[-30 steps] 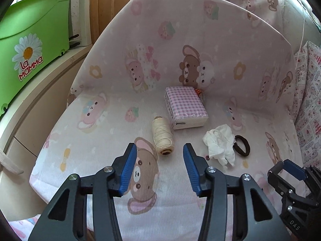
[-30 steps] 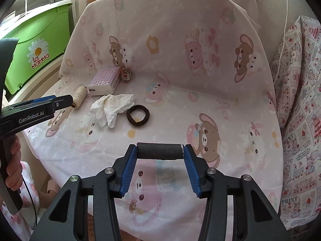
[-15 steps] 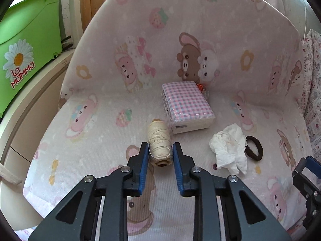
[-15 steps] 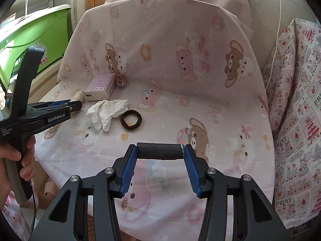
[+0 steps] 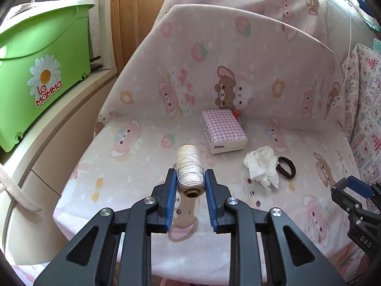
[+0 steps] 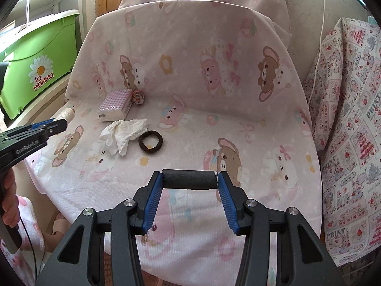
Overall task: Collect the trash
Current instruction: 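Carry the spool and roller over the pink basket and open both tools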
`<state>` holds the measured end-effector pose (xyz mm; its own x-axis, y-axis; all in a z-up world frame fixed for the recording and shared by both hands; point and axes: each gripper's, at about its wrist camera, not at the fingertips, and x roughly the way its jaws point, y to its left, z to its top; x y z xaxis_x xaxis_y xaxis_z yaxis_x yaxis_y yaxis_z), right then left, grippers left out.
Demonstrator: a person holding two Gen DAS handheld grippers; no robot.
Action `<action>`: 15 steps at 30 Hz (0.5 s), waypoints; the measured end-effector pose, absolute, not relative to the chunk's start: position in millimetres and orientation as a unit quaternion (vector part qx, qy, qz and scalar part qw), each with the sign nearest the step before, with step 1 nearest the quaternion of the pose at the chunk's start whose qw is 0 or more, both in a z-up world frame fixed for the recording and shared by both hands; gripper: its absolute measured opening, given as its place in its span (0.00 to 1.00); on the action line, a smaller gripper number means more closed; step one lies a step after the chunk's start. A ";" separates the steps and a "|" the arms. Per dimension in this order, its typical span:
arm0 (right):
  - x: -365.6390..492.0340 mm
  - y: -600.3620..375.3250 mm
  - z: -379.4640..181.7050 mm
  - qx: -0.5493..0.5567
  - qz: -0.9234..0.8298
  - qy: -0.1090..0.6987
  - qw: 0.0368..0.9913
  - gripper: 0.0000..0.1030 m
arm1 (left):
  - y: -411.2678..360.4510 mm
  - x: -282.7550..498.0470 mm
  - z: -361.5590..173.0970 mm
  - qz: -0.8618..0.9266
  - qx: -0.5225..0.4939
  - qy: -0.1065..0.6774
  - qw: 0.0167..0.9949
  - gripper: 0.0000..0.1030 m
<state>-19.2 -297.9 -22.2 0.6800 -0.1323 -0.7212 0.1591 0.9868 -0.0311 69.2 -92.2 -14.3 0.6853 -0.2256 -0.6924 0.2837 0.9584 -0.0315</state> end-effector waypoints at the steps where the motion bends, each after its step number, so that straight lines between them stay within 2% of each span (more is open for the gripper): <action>1: -19.3 -296.0 -22.5 0.015 -0.079 0.392 0.916 0.49 | -90.8 64.9 -12.0 -0.137 0.043 0.369 0.918 0.22; 15: -34.1 -270.3 -15.8 -0.008 -0.076 0.374 0.924 0.49 | -80.4 14.2 -0.1 -0.165 0.070 0.356 0.917 0.22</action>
<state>-34.1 -270.3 -15.8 0.7092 -0.1461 -0.6897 0.1338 0.9884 -0.0717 14.2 -80.4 -0.1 0.6929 -0.2520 -0.6755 0.3520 0.9359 0.0120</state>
